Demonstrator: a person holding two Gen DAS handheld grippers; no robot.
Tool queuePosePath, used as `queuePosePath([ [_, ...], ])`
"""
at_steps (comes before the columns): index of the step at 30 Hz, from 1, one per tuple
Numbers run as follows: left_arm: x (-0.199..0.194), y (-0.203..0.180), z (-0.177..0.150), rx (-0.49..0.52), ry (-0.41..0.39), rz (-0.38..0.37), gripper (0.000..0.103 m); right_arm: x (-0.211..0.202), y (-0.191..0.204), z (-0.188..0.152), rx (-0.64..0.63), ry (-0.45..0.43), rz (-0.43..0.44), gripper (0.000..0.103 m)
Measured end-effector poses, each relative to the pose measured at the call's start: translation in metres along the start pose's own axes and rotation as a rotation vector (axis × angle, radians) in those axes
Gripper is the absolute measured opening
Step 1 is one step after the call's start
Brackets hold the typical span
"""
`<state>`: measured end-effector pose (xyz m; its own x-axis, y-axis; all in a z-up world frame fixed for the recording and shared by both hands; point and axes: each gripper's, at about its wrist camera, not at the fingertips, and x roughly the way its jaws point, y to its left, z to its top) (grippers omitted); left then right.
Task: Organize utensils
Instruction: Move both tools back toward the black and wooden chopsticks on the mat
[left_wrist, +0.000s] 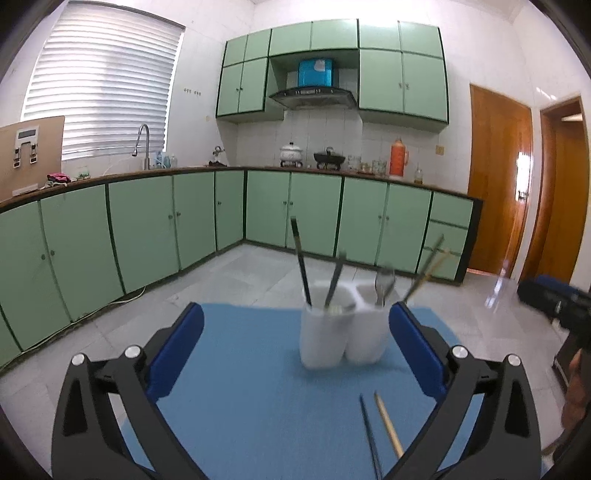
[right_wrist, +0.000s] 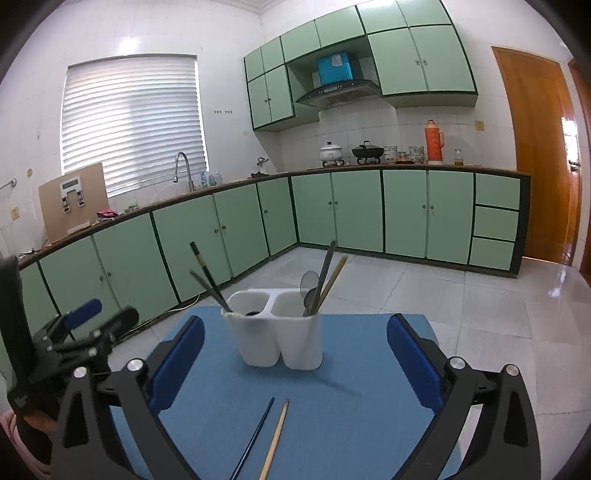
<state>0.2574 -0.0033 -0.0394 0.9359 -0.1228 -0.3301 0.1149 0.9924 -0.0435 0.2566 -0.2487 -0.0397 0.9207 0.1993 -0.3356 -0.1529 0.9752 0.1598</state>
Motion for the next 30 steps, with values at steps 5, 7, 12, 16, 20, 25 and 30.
queuePosePath([
  [5,-0.017,0.0,-0.03,0.01,0.05,0.004,0.098,-0.011,0.005,-0.026,0.021,0.032,-0.011,0.097],
  [7,-0.023,0.0,-0.041,0.02,0.065,0.01,0.098,-0.015,0.007,-0.044,0.025,0.064,-0.026,0.097],
  [12,-0.032,-0.006,-0.073,0.085,0.119,0.022,0.098,-0.018,0.012,-0.092,0.029,0.168,-0.049,0.097],
  [16,-0.04,-0.01,-0.105,0.128,0.188,0.023,0.098,-0.019,0.02,-0.132,0.031,0.269,-0.054,0.097],
  [20,-0.044,-0.007,-0.129,0.119,0.256,0.02,0.098,-0.024,0.023,-0.156,0.043,0.325,-0.062,0.091],
  [25,-0.046,0.001,-0.144,0.09,0.296,0.03,0.098,-0.028,0.026,-0.173,0.039,0.365,-0.077,0.08],
  [30,-0.046,0.003,-0.153,0.078,0.318,0.032,0.098,-0.031,0.034,-0.189,0.048,0.389,-0.068,0.062],
])
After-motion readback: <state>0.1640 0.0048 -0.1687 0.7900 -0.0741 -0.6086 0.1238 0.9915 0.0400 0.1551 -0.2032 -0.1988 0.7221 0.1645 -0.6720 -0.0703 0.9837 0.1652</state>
